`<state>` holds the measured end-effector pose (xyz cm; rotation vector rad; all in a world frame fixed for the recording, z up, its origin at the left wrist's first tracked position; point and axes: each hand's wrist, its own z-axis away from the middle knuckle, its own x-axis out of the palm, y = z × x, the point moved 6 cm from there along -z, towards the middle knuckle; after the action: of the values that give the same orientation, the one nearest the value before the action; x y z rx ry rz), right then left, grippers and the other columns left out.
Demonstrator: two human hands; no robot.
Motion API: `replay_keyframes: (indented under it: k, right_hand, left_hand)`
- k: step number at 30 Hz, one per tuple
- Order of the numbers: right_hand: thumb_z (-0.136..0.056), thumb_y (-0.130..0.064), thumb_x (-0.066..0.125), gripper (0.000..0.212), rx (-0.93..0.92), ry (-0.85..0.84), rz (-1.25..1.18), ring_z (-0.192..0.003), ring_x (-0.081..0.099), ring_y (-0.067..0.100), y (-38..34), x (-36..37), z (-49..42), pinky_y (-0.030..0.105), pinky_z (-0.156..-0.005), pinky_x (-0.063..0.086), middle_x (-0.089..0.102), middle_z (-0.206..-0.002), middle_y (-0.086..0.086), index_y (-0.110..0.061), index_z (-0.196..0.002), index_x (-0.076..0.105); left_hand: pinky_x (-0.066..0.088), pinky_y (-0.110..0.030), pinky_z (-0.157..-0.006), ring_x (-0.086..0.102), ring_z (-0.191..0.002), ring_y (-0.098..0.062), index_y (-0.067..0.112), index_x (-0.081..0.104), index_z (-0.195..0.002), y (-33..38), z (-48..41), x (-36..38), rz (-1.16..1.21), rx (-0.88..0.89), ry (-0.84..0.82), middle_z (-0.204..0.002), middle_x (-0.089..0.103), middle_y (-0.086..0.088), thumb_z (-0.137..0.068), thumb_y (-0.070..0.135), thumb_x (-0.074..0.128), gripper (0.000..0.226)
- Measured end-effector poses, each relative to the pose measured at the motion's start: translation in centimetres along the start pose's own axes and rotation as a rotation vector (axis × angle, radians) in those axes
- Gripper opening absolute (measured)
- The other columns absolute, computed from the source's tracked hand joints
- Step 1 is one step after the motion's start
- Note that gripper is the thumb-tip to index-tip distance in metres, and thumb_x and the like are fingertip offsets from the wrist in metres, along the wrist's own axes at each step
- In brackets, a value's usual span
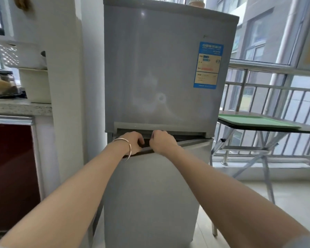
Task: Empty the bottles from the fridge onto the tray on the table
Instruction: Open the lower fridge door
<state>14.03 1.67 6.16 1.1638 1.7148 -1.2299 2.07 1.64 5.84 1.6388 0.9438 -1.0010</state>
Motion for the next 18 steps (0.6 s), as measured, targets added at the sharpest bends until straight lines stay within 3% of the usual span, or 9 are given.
replay_keyframes:
  k: [4,6,9,12,14,16,18]
  right_hand:
    - [-0.092,-0.017,0.042,0.031,0.157,-0.02,0.066,-0.109,0.058,0.034,3.9,-2.6,2.5,0.045,-0.099,0.042,0.062,-0.119,0.014,-0.008,-0.119,0.055]
    - [-0.09,-0.016,0.042,0.032,0.211,-0.018,0.067,-0.112,0.056,0.035,6.0,-3.6,3.6,0.044,-0.099,0.042,0.062,-0.122,0.014,-0.008,-0.119,0.056]
    - [-0.09,-0.016,0.043,0.03,0.266,-0.055,0.083,-0.108,0.059,0.036,8.6,-4.9,5.3,0.045,-0.096,0.046,0.063,-0.119,0.015,-0.006,-0.113,0.059]
    - [-0.093,-0.016,0.044,0.03,0.335,-0.102,0.103,-0.11,0.059,0.037,11.6,-6.6,6.9,0.043,-0.095,0.048,0.063,-0.118,0.018,-0.001,-0.114,0.06]
    - [-0.095,-0.016,0.042,0.032,0.367,-0.114,0.134,-0.112,0.058,0.036,13.4,-7.8,7.7,0.04,-0.095,0.048,0.061,-0.123,0.018,0.0,-0.118,0.058]
    - [-0.098,-0.011,0.037,0.035,0.388,-0.138,0.139,-0.117,0.056,0.036,14.4,-8.8,8.5,0.038,-0.094,0.045,0.058,-0.129,0.02,0.003,-0.124,0.055]
    - [-0.1,-0.006,0.033,0.036,0.404,-0.186,0.164,-0.116,0.055,0.034,15.1,-9.4,9.2,0.037,-0.097,0.043,0.056,-0.13,0.023,0.007,-0.127,0.054]
  left_hand:
    - [0.04,-0.034,-0.108,0.053,-0.123,-0.022,0.023,0.045,-0.14,4.2,1.6,2.1,0.095,0.056,-0.349,-0.137,0.053,-0.003,-0.081,0.019,0.07,0.064]
    - [0.041,-0.04,-0.108,0.051,-0.124,-0.023,0.027,0.043,-0.142,6.2,2.3,3.2,0.086,0.071,-0.475,-0.135,0.052,-0.002,-0.076,0.017,0.072,0.073]
    - [0.051,-0.036,-0.095,0.056,-0.113,-0.022,0.031,0.041,-0.141,9.1,2.9,4.6,0.186,0.102,-0.512,-0.132,0.052,0.002,-0.072,0.026,0.077,0.078]
    - [0.053,-0.029,-0.076,0.059,-0.104,-0.023,0.035,0.027,-0.147,12.6,4.1,6.3,0.345,0.172,-0.549,-0.14,0.048,-0.008,-0.071,0.029,0.079,0.092]
    - [0.052,-0.033,-0.091,0.057,-0.112,-0.023,0.034,0.027,-0.148,15.2,5.4,7.0,0.319,0.257,-0.548,-0.143,0.045,-0.008,-0.072,0.042,0.077,0.091]
    - [0.039,-0.034,-0.109,0.047,-0.129,-0.022,0.031,0.032,-0.147,17.9,6.9,7.7,0.241,0.361,-0.498,-0.148,0.039,-0.002,-0.075,0.058,0.066,0.084]
    - [0.027,-0.037,-0.117,0.031,-0.141,-0.024,0.033,0.033,-0.145,20.4,8.1,8.8,0.166,0.456,-0.433,-0.156,0.025,-0.002,-0.078,0.069,0.054,0.079]
